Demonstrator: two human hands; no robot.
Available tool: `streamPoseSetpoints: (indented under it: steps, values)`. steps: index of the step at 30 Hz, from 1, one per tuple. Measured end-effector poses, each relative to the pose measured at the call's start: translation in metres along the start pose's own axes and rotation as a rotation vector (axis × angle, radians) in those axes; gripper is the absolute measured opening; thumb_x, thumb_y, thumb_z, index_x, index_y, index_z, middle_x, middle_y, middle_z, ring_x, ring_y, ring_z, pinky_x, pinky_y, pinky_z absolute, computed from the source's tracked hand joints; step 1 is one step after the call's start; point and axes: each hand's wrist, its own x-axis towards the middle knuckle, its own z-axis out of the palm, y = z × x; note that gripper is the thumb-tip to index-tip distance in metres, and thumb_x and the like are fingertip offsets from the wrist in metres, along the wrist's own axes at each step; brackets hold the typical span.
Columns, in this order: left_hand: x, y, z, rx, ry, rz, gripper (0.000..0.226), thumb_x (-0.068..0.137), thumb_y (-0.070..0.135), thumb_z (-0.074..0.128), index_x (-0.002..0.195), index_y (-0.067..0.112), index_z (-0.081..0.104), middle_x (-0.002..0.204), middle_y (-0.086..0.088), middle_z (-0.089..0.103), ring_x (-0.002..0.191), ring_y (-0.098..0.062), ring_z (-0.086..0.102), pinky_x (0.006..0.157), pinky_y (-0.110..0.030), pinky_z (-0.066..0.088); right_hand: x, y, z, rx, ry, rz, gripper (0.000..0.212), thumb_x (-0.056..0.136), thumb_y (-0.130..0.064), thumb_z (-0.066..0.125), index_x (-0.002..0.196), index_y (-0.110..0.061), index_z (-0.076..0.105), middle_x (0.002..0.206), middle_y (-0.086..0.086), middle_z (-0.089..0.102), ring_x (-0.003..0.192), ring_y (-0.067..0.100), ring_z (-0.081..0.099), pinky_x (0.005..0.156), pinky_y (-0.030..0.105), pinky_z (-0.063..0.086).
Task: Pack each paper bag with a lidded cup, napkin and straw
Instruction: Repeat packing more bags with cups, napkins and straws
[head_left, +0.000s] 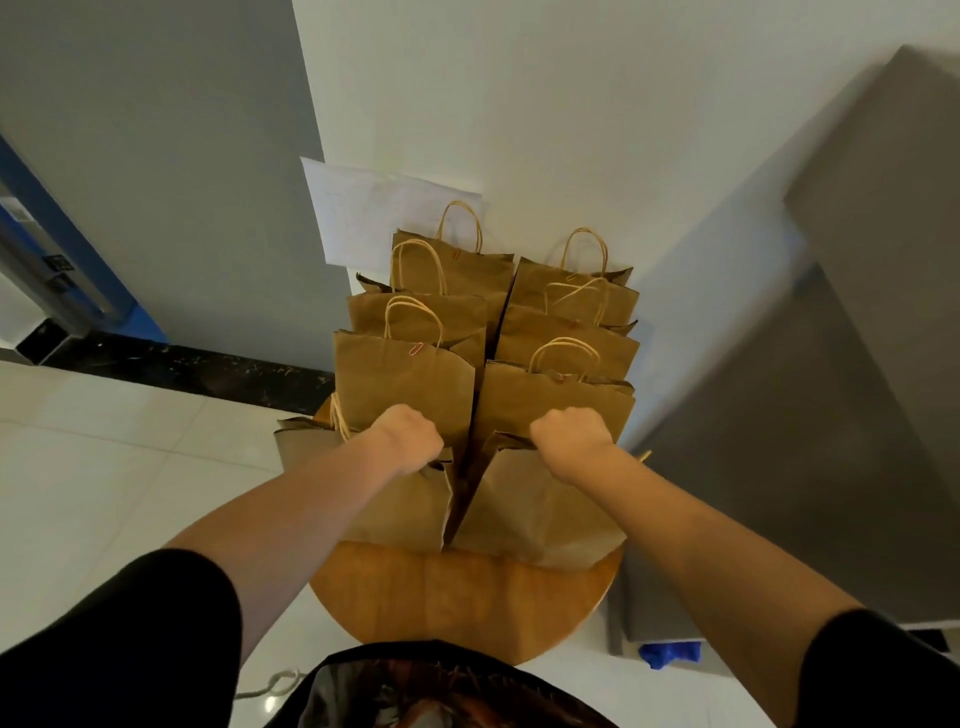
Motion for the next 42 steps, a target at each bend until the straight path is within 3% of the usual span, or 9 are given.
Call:
streamPoseSetpoints:
  steps: [4,16,19,23,26,29,36,39,42]
  values:
    - [0.015,-0.007,-0.011,0.008,0.03,-0.024,0.022,0.093,0.002,0.049,0.106,0.009,0.066,0.107,-0.007,0.067,0.099,-0.023,0.062,0.077,-0.03,0.045,0.012,-0.006,-0.007,-0.021,0.044,0.015,0.019,0.094,-0.004,0.045,0.097,-0.011,0.063,0.1,0.007,0.065,0.092,0.024,0.062,0.068,0.031,0.04]
    - [0.024,-0.005,-0.027,-0.066,0.026,-0.084,0.021,0.095,0.011,0.051,0.112,0.01,0.063,0.113,-0.006,0.063,0.106,-0.024,0.06,0.079,-0.03,0.043,0.02,-0.016,-0.012,-0.011,0.04,0.081,0.014,0.093,-0.007,0.052,0.103,-0.013,0.061,0.102,0.006,0.063,0.095,0.024,0.059,0.071,0.031,0.039]
    - [0.015,-0.003,-0.043,-0.112,0.058,-0.099,0.017,0.094,0.015,0.053,0.108,0.011,0.061,0.11,-0.006,0.062,0.103,-0.024,0.059,0.077,-0.031,0.043,0.01,-0.013,-0.016,0.055,0.133,0.123,0.015,0.096,-0.021,0.05,0.105,-0.013,0.058,0.105,0.007,0.062,0.098,0.025,0.056,0.072,0.032,0.036]
    - [-0.008,0.015,-0.065,-0.189,0.17,-0.09,0.019,0.094,0.027,0.053,0.105,0.013,0.06,0.089,-0.002,0.056,0.089,-0.021,0.058,0.069,-0.03,0.042,-0.023,-0.01,-0.02,0.226,0.373,0.209,0.036,0.099,-0.041,0.038,0.111,-0.012,0.055,0.111,0.007,0.061,0.103,0.024,0.057,0.072,0.032,0.041]
    - [-0.032,0.047,-0.077,-0.234,0.231,-0.034,0.022,0.095,0.031,0.048,0.103,0.014,0.06,0.081,0.001,0.051,0.083,-0.019,0.055,0.069,-0.03,0.042,-0.067,-0.004,-0.011,0.348,0.507,0.278,0.033,0.101,-0.035,0.033,0.112,-0.012,0.053,0.115,0.006,0.059,0.105,0.023,0.055,0.075,0.032,0.042]
    - [-0.063,0.091,-0.09,-0.255,0.241,0.039,0.026,0.096,0.035,0.046,0.107,0.014,0.059,0.089,0.0,0.056,0.088,-0.02,0.057,0.071,-0.03,0.044,-0.125,0.002,0.012,0.404,0.47,0.361,0.028,0.1,-0.029,0.031,0.106,-0.011,0.052,0.109,0.006,0.058,0.097,0.024,0.055,0.068,0.031,0.037]
    - [-0.113,0.244,-0.123,-0.31,0.347,0.203,0.031,0.094,0.043,0.049,0.097,0.016,0.062,0.086,0.0,0.061,0.08,-0.02,0.057,0.066,-0.032,0.047,-0.296,0.014,0.085,0.458,0.39,0.552,0.019,0.096,-0.025,0.039,0.097,-0.01,0.051,0.1,0.007,0.055,0.097,0.028,0.054,0.069,0.033,0.038]
    - [-0.126,0.3,-0.149,-0.335,0.405,0.256,0.029,0.093,0.044,0.051,0.088,0.017,0.061,0.078,0.001,0.058,0.074,-0.018,0.055,0.061,-0.029,0.041,-0.356,0.028,0.107,0.5,0.373,0.664,0.015,0.094,-0.025,0.04,0.089,-0.014,0.047,0.088,0.003,0.049,0.088,0.024,0.055,0.071,0.035,0.045]
    - [-0.13,0.34,-0.181,-0.394,0.459,0.3,0.029,0.092,0.043,0.052,0.088,0.016,0.064,0.081,-0.002,0.063,0.079,-0.019,0.061,0.064,-0.03,0.046,-0.402,0.05,0.122,0.511,0.404,0.743,0.016,0.096,-0.028,0.04,0.09,-0.016,0.048,0.082,-0.001,0.047,0.078,0.02,0.053,0.064,0.032,0.043]
